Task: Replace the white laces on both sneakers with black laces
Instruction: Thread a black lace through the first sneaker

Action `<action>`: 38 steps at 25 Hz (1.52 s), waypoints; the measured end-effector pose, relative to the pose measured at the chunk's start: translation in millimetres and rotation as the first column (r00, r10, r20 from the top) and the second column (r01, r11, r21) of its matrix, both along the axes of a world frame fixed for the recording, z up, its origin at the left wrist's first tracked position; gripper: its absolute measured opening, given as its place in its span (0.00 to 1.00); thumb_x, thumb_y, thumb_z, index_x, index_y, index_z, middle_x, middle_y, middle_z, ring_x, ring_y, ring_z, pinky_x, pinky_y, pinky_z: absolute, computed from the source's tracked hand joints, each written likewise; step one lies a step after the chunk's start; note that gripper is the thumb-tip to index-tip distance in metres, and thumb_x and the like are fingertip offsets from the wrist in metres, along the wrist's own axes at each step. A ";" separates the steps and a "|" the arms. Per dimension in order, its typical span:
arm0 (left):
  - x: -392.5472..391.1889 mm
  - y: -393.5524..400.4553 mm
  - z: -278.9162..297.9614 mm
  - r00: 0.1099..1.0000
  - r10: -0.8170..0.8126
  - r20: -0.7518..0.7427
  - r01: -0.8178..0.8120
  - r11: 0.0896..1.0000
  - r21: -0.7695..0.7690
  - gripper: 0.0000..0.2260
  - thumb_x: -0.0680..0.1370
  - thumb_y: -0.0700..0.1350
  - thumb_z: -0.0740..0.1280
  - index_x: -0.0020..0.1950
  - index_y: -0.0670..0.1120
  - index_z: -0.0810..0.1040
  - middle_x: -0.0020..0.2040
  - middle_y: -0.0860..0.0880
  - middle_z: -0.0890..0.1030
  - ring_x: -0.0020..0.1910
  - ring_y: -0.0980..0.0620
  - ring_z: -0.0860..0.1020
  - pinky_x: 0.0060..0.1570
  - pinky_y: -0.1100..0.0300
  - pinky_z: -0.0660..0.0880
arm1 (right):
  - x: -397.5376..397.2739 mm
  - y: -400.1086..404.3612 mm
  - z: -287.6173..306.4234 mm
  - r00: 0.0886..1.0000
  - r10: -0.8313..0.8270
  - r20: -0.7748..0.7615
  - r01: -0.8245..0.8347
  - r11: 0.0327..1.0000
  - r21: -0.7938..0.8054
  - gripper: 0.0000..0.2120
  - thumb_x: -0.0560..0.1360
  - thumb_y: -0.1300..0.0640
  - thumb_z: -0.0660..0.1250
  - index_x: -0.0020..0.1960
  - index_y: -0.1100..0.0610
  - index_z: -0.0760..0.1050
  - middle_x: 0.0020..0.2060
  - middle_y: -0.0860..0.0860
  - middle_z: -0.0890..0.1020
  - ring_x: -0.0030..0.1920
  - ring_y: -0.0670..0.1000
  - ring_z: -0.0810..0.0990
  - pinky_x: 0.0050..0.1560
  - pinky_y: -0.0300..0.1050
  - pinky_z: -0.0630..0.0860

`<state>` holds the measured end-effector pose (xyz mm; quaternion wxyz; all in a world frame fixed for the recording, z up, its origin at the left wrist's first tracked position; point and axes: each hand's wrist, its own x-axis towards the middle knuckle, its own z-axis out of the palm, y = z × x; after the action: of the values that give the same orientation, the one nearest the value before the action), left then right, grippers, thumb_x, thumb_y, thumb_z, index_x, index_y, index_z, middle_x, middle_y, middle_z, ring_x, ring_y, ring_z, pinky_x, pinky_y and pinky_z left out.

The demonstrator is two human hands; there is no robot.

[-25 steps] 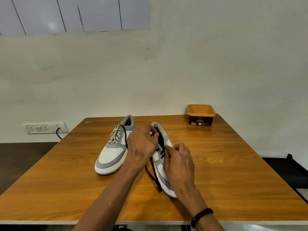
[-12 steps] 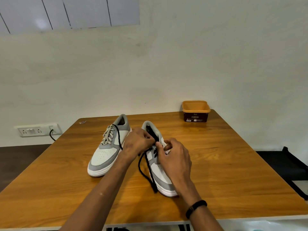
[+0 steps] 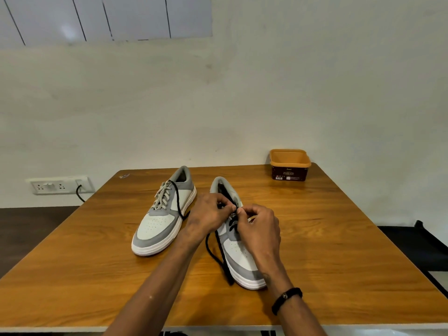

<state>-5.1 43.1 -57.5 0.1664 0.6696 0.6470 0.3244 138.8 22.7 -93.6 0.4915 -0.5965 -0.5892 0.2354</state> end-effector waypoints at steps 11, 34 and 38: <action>11.5 -4.1 -2.3 0.999 0.035 -0.018 -0.036 0.998 -0.059 0.05 0.82 0.54 0.66 0.50 0.56 0.81 0.61 0.44 0.77 0.45 0.51 0.79 0.42 0.57 0.77 | 3.9 5.5 -13.0 0.993 0.108 -0.055 -0.105 0.992 0.063 0.09 0.81 0.48 0.69 0.57 0.48 0.85 0.48 0.41 0.86 0.48 0.42 0.84 0.49 0.48 0.84; -10.7 -35.0 -34.7 0.982 -0.001 0.190 -0.023 0.992 0.124 0.25 0.78 0.65 0.64 0.72 0.59 0.71 0.58 0.43 0.79 0.46 0.56 0.75 0.43 0.65 0.73 | 96.1 35.6 61.5 0.959 -0.009 -0.284 0.049 0.990 0.133 0.08 0.86 0.51 0.62 0.56 0.53 0.77 0.43 0.47 0.81 0.40 0.45 0.78 0.40 0.41 0.75; -11.1 -50.4 -35.4 0.942 -0.046 0.332 -0.009 0.987 0.163 0.22 0.83 0.65 0.59 0.76 0.61 0.68 0.64 0.54 0.76 0.58 0.59 0.77 0.53 0.63 0.77 | 72.3 17.7 35.9 0.874 0.302 0.380 -0.303 0.951 -0.057 0.10 0.81 0.48 0.71 0.62 0.44 0.79 0.50 0.42 0.82 0.48 0.40 0.79 0.43 0.33 0.73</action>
<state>-16.1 -7.3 -92.9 0.2222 0.6222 0.5745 0.4832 211.1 40.3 -57.7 0.3251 -0.5303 -0.7605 0.1864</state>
